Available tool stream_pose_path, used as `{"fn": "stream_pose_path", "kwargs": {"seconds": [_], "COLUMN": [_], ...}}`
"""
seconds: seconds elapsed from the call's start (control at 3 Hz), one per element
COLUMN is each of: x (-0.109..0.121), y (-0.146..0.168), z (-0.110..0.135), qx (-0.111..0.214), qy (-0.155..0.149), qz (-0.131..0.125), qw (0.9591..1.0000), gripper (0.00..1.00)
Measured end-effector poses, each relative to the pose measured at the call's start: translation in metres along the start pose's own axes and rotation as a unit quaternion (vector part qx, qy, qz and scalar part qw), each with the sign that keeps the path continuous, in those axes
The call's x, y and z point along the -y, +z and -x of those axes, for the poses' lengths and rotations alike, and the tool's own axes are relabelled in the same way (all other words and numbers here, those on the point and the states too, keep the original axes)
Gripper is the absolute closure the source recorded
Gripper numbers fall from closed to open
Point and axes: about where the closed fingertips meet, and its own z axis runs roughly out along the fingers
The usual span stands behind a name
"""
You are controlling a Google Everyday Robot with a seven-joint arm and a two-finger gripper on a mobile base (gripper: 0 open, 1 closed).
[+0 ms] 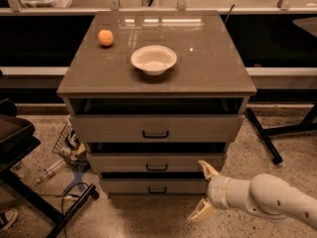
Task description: Open middle drawer
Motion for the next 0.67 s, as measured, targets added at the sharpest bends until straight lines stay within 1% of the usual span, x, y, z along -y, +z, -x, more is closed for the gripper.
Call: {"fn": "stream_pose_path", "kwargs": {"seconds": [0.33, 0.67], "x": [-0.001, 0.016], "y": [0.038, 0.076], "z": [-0.008, -0.007], "qx": [0.002, -0.024], "qy": [-0.016, -0.053], "qz": [0.011, 0.023], "qw": [0.9998, 0.9981], "gripper": [0.00, 0.00]}}
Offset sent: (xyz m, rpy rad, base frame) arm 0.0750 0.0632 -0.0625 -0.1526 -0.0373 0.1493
